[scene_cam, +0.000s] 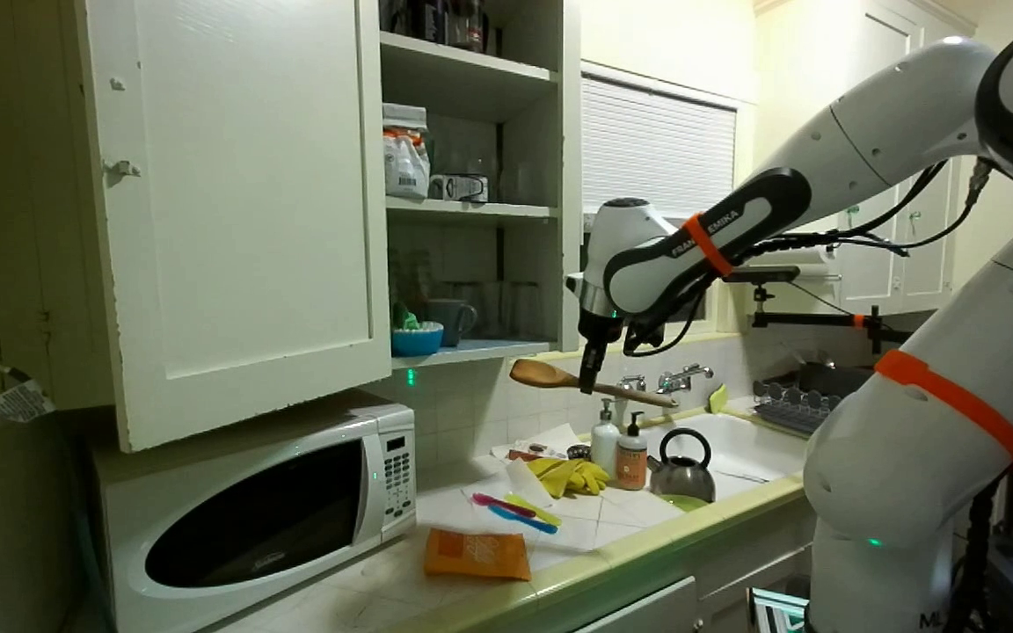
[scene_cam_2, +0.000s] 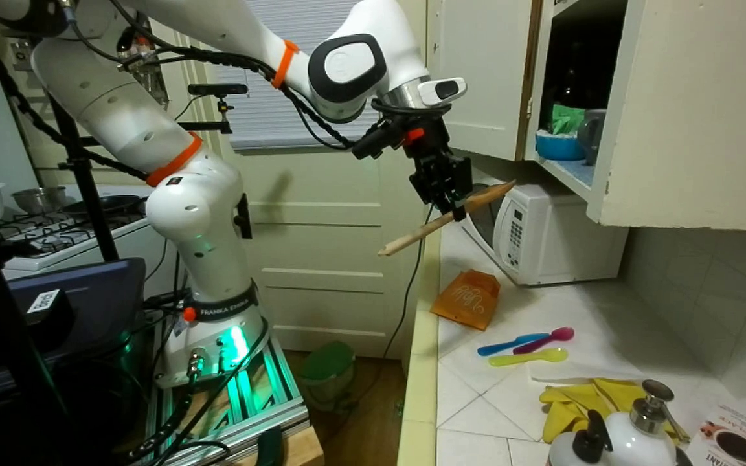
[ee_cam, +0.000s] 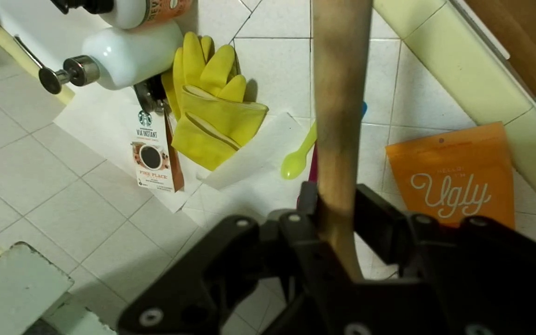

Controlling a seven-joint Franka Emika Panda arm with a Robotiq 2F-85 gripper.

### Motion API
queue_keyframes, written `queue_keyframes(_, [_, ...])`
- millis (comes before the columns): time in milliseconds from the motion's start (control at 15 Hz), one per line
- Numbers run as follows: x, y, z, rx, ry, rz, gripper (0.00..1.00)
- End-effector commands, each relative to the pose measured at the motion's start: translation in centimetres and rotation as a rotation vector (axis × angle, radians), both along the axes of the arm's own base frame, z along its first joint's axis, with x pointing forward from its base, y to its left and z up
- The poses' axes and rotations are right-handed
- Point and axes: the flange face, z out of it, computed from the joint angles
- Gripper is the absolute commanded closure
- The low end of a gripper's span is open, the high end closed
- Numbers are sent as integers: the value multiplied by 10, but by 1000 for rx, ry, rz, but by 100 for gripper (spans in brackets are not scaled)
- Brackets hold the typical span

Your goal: Put the wooden spoon in the bottom compartment of the top cabinet

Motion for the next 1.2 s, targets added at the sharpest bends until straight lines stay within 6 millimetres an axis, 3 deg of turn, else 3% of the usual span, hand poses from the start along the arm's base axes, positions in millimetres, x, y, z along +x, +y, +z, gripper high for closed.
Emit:
queue_keyframes(0, [2, 2, 3, 2, -24, -7, 94])
queue_keyframes(533, [13, 28, 69, -99, -169, 58, 94])
queue_keyframes(933, [52, 24, 140, -233, -204, 42, 94])
queue_keyframes(1133, [63, 19, 169, -404, -202, 17, 94])
